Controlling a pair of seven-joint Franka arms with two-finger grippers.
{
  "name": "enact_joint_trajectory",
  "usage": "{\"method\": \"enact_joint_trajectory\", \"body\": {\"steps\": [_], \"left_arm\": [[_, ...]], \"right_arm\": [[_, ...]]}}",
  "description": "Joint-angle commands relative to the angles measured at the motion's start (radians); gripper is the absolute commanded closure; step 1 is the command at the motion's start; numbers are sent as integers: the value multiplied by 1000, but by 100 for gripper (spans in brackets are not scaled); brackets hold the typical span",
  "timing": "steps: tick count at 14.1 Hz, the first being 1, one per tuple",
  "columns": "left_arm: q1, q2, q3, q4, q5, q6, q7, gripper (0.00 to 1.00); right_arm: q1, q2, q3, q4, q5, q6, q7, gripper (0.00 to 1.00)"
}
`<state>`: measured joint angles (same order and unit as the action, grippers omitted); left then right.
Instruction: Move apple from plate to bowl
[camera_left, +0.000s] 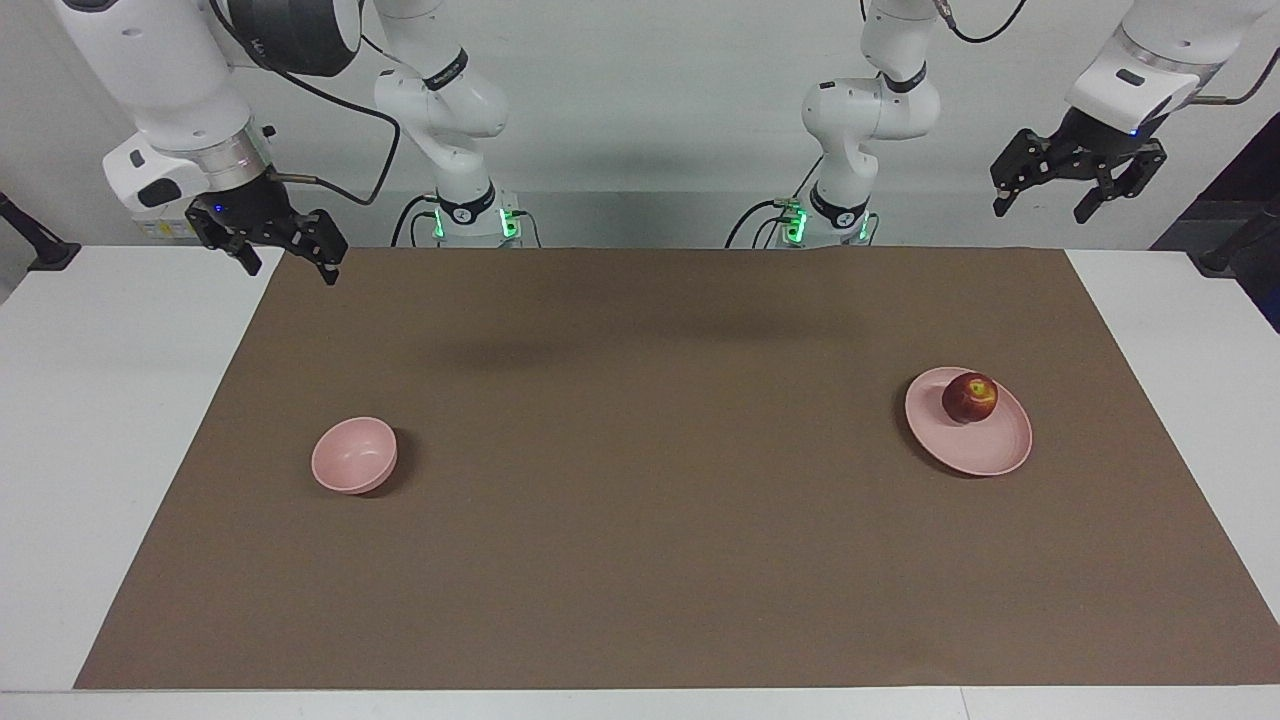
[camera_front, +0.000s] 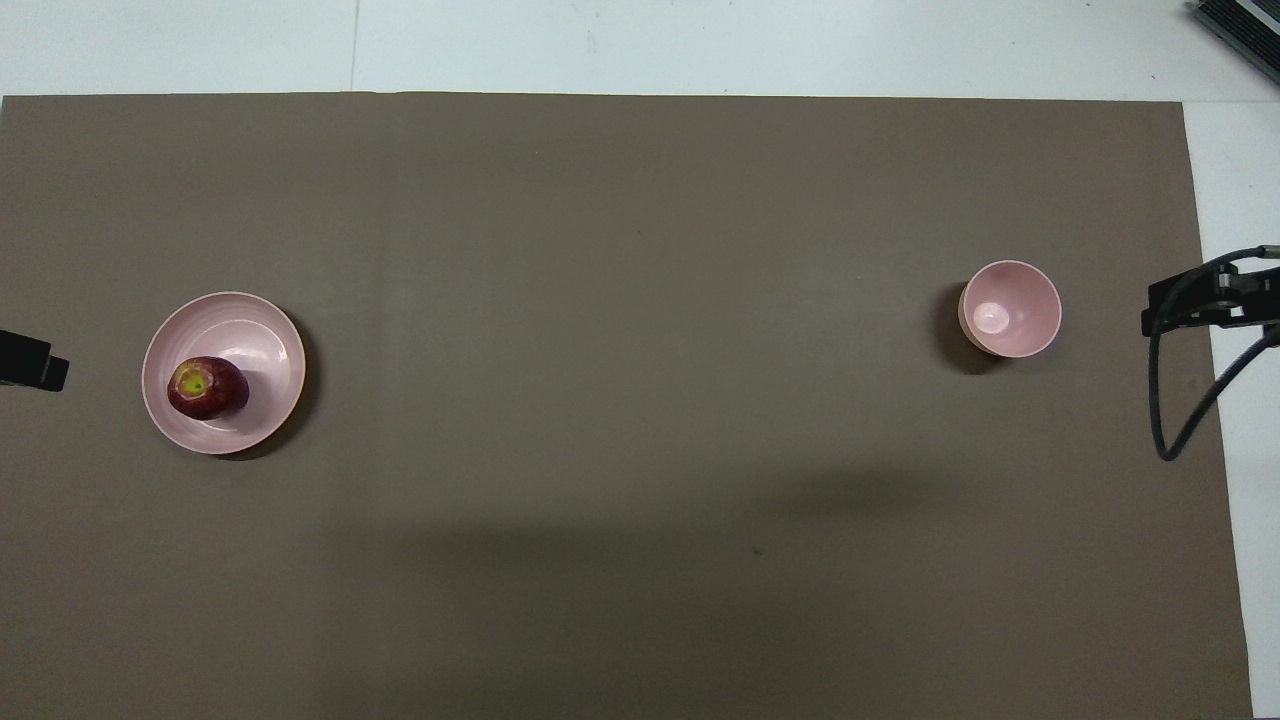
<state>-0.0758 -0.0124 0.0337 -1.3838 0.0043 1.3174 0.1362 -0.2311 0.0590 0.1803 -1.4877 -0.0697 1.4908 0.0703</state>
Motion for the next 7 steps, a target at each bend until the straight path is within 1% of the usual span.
{"method": "enact_joint_trajectory", "body": {"steps": [1, 7], "left_arm": [[-4, -17, 5, -17, -6, 5, 0, 0], [-16, -17, 5, -17, -6, -4, -12, 0]], "right_arm": [[-11, -24, 5, -25, 11, 3, -24, 0], [-11, -24, 5, -25, 11, 3, -23, 0]]}}
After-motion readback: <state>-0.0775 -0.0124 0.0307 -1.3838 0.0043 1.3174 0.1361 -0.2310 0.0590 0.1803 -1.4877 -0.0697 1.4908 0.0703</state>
